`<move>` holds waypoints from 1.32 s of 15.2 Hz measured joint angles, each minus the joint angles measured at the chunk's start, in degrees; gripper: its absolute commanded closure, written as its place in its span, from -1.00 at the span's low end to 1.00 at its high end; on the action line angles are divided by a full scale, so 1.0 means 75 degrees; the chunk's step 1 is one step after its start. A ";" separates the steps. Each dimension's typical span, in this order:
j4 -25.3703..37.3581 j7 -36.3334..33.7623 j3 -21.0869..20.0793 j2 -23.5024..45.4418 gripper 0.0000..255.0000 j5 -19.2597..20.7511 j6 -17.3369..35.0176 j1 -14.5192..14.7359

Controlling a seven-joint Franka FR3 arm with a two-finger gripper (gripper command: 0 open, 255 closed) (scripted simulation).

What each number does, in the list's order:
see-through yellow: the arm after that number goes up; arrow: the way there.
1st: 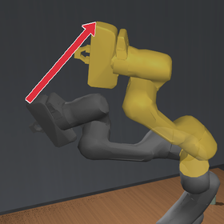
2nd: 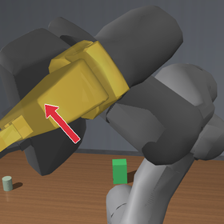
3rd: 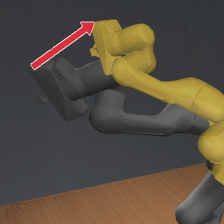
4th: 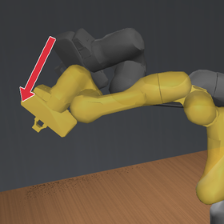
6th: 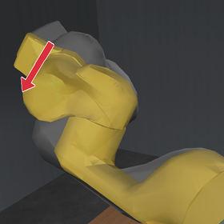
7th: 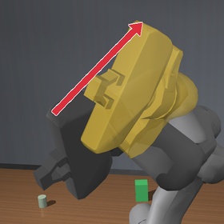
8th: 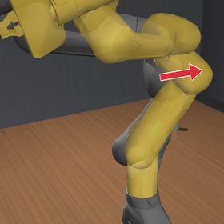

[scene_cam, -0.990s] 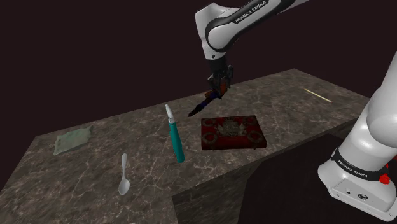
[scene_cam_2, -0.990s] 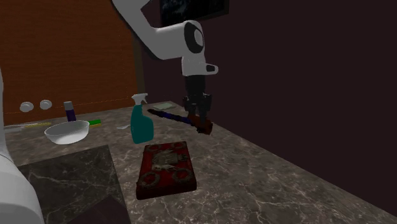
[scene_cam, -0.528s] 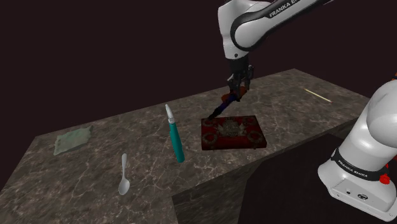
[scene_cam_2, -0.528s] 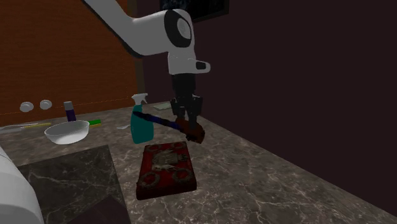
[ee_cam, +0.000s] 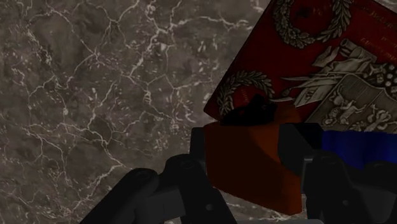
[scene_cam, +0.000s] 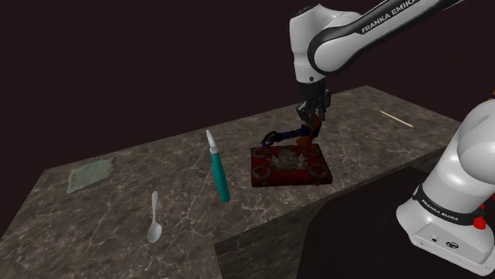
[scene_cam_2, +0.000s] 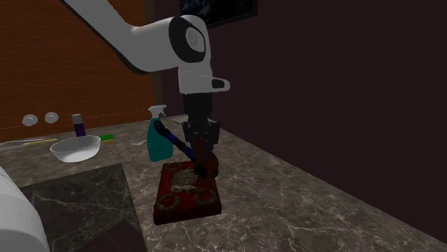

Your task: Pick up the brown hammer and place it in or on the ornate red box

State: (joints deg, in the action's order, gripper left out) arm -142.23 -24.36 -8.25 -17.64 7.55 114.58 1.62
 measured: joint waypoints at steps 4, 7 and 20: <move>-0.0182 -0.0089 -0.0009 0.0218 1.00 0.0070 0.0434 -0.0023; -0.0257 -0.0165 -0.0023 0.0320 1.00 0.0126 0.0808 -0.0031; -0.0648 -0.0397 -0.0150 0.0823 1.00 0.0255 0.2600 -0.0152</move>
State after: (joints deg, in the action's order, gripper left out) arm -147.09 -27.34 -9.38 -11.47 9.46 134.09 0.48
